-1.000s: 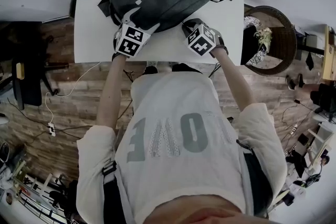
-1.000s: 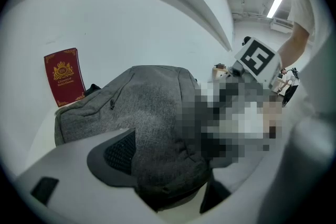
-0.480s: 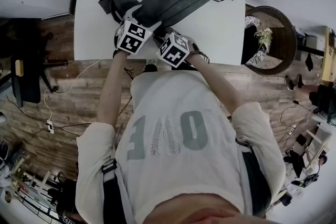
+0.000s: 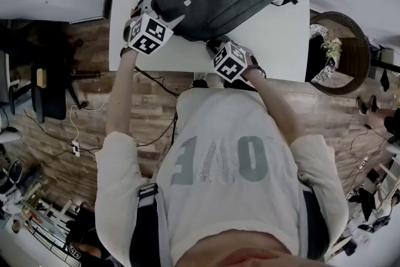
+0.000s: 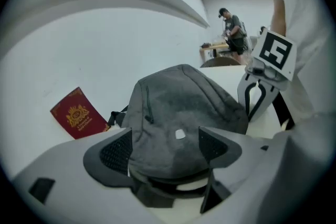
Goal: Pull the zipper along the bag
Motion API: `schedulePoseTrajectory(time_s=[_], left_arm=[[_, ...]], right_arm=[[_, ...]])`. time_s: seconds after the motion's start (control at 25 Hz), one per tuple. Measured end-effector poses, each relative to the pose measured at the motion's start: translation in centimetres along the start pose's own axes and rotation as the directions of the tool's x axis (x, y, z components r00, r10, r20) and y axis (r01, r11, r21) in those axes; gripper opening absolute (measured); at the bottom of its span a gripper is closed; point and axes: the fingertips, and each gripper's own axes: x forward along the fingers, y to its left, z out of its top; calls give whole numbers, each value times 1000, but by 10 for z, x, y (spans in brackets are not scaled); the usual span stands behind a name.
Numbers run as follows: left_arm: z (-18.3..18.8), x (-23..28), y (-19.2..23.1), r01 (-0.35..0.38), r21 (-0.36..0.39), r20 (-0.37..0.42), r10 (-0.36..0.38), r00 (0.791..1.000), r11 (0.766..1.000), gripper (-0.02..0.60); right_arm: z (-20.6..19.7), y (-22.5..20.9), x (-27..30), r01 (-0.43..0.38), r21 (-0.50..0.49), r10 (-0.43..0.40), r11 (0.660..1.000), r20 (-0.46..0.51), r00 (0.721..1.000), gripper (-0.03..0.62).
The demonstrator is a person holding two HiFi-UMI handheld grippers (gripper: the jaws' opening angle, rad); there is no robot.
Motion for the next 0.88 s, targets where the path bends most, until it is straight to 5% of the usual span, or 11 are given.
schedulePoseTrajectory(time_s=[0.12,0.2,0.32,0.44,0.6,0.76,0.84,0.88], left_arm=[[-13,-15,28,75,251,-86,-55,995,965,382],[-23,-20,34,156,401,-171,-94,981,903,383],[-47,-14,36,278,529,-313,-120,942,801,383],[-67,1,30,379,591,-398,-151,905,712,382],[-70,3,28,451,620,-439,-193,878,642,383],[-84,-4,54,509,698,-541,-95,836,504,382],[-90,-3,57,537,696,-566,-96,819,477,382],[-89,1,54,541,684,-563,-117,818,490,382]], right_arm=[[1,2,0,3,4,-3,1000,0,1000,32],[0,2,-2,6,4,-6,1000,-2,1000,32],[-2,1,-3,14,14,-14,1000,-2,1000,32],[-4,-1,-4,30,22,-29,999,-5,1000,32],[-5,0,-6,39,24,-39,999,-7,999,31],[-6,1,-7,49,38,-48,998,-9,999,31],[-6,1,-8,52,54,-51,997,-5,999,31],[-6,1,-8,52,62,-52,997,-3,999,31]])
